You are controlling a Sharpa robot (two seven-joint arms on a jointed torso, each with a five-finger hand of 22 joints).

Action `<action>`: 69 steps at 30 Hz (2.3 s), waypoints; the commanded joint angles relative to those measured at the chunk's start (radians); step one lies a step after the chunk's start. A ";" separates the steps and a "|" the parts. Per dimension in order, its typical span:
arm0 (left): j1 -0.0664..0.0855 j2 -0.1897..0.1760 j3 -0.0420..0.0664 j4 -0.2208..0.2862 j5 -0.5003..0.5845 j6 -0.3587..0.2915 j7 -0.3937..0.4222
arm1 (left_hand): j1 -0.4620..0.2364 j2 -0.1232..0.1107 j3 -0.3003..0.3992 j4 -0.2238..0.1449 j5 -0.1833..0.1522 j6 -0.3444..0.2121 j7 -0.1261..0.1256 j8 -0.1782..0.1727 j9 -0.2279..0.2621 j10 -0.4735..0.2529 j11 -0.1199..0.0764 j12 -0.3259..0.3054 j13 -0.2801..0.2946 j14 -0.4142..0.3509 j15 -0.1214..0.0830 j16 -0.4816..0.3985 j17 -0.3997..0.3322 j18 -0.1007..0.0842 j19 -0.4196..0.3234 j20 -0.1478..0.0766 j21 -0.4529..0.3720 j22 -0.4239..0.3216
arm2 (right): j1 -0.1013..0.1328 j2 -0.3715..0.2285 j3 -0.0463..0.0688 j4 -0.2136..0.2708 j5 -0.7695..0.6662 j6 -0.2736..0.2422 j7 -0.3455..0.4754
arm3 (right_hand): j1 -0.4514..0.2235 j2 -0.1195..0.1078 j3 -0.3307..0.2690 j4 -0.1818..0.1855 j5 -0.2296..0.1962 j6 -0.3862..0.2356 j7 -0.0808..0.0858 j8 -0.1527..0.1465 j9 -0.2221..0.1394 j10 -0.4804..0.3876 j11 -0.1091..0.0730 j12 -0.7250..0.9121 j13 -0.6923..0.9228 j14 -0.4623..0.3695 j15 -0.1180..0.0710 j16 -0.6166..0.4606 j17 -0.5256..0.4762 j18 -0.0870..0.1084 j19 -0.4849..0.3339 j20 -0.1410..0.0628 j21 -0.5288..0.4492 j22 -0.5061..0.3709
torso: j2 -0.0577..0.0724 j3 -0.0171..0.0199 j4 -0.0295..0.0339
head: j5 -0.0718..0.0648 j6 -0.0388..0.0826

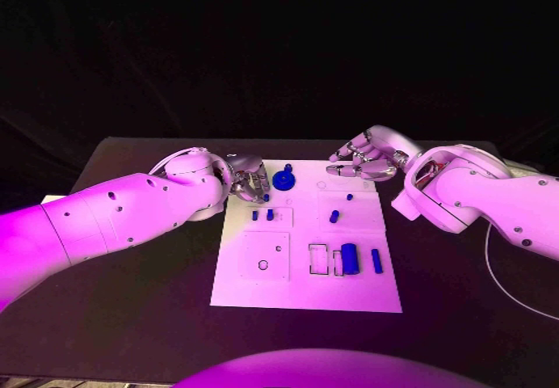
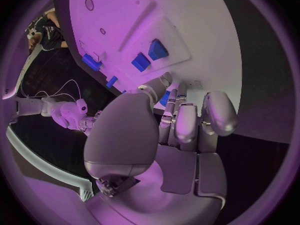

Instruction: Assemble the parts on the task board

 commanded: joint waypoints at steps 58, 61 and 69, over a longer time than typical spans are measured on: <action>-0.001 -0.295 -0.027 0.243 1.538 -0.247 0.596 | -0.016 0.075 -0.015 -0.037 0.006 0.012 0.023 0.057 0.007 -0.032 0.007 0.197 0.069 -0.268 0.024 -0.261 -0.479 0.081 -0.263 0.024 -0.512 -0.385 | -0.079 0.095 -0.008 -0.143 -0.737 0.300 -0.151 | 0.166 -0.058 0.432 -0.159 -0.263 0.139 -0.021 0.008 0.010 -0.097 0.006 -0.798 -0.950 0.030 -0.002 -0.203 -0.263 0.026 -0.033 0.001 -0.061 -0.086 | 0.001 0.0005 -0.0006 | -0.051 0.020; -0.001 -0.296 -0.027 0.244 1.538 -0.248 0.596 | -0.015 0.075 -0.017 -0.038 0.006 0.011 0.023 0.058 0.007 -0.035 0.008 0.201 0.070 -0.269 0.024 -0.260 -0.480 0.081 -0.263 0.025 -0.512 -0.386 | -0.081 0.099 -0.008 -0.146 -0.737 0.302 -0.148 | 0.165 -0.055 0.435 -0.162 -0.269 0.145 -0.021 0.009 0.011 -0.090 0.006 -0.798 -0.955 0.030 -0.002 -0.203 -0.264 0.026 -0.032 0.001 -0.061 -0.085 | 0.001 0.0002 -0.0011 | -0.051 0.019; -0.001 -0.295 -0.027 0.243 1.538 -0.249 0.592 | -0.014 0.076 -0.019 -0.040 0.006 0.009 0.023 0.060 0.007 -0.038 0.008 0.206 0.072 -0.269 0.024 -0.258 -0.480 0.081 -0.262 0.025 -0.513 -0.386 | -0.088 0.107 -0.008 -0.153 -0.727 0.262 -0.140 | 0.162 -0.027 0.448 -0.173 -0.297 0.176 -0.025 0.017 0.019 -0.051 0.000 -0.794 -0.967 0.030 -0.005 -0.212 -0.284 0.023 -0.022 -0.001 -0.054 -0.072 | 0.000 -0.0004 0.0003 | -0.053 0.016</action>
